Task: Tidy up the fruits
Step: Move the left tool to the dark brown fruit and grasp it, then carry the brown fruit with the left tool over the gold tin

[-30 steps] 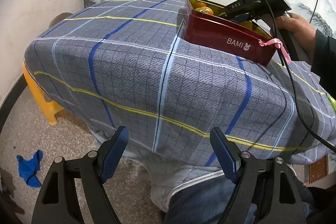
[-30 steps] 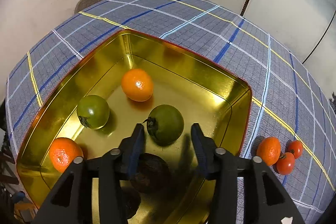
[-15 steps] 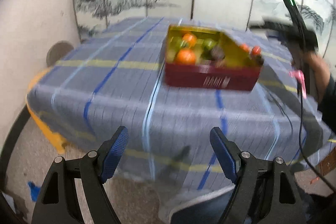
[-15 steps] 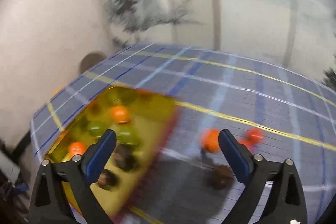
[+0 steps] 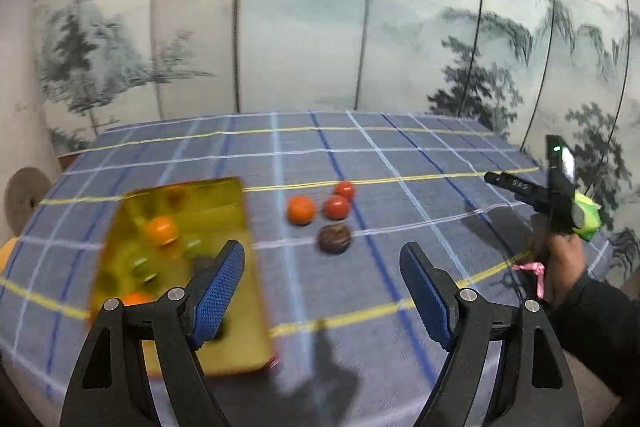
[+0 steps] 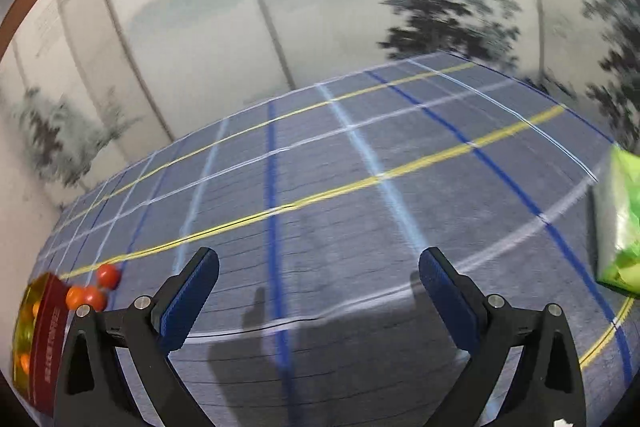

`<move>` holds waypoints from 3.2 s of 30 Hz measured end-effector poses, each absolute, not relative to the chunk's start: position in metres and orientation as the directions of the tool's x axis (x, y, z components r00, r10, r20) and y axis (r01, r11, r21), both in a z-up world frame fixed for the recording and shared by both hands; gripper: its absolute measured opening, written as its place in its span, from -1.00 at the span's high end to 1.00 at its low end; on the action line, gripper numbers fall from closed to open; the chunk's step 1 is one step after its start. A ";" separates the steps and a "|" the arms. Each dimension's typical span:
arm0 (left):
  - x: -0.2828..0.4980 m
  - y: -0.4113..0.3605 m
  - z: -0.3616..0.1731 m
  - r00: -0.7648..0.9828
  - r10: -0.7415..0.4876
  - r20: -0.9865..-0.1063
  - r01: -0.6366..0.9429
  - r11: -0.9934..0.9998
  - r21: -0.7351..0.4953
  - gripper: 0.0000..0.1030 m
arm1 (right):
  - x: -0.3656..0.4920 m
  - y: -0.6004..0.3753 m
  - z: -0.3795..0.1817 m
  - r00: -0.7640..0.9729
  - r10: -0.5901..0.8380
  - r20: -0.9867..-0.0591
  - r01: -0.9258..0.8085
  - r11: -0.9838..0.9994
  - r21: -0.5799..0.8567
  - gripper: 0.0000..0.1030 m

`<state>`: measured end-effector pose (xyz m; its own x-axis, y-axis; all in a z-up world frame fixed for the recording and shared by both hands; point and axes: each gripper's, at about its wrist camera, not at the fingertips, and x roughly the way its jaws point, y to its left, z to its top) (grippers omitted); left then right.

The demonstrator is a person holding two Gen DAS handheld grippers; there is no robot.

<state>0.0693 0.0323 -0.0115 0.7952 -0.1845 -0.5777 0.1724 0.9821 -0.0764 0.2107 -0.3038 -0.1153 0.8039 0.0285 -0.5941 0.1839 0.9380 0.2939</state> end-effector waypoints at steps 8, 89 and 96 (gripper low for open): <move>0.163 -0.018 -0.074 0.739 -0.073 -0.669 0.078 0.997 -0.023 -0.56 | 0.209 -0.337 -0.132 0.808 0.134 -0.574 0.193 0.860 0.473 -0.96; 0.225 0.150 -0.052 0.595 0.109 -0.796 -0.166 0.986 0.011 0.21 | 0.211 -0.345 -0.140 0.802 0.149 -0.579 0.213 0.833 0.510 -0.98; 0.251 0.148 -0.080 0.517 0.113 -0.848 -0.185 0.983 0.018 0.21 | 0.211 -0.345 -0.140 0.802 0.148 -0.579 0.214 0.833 0.509 -0.98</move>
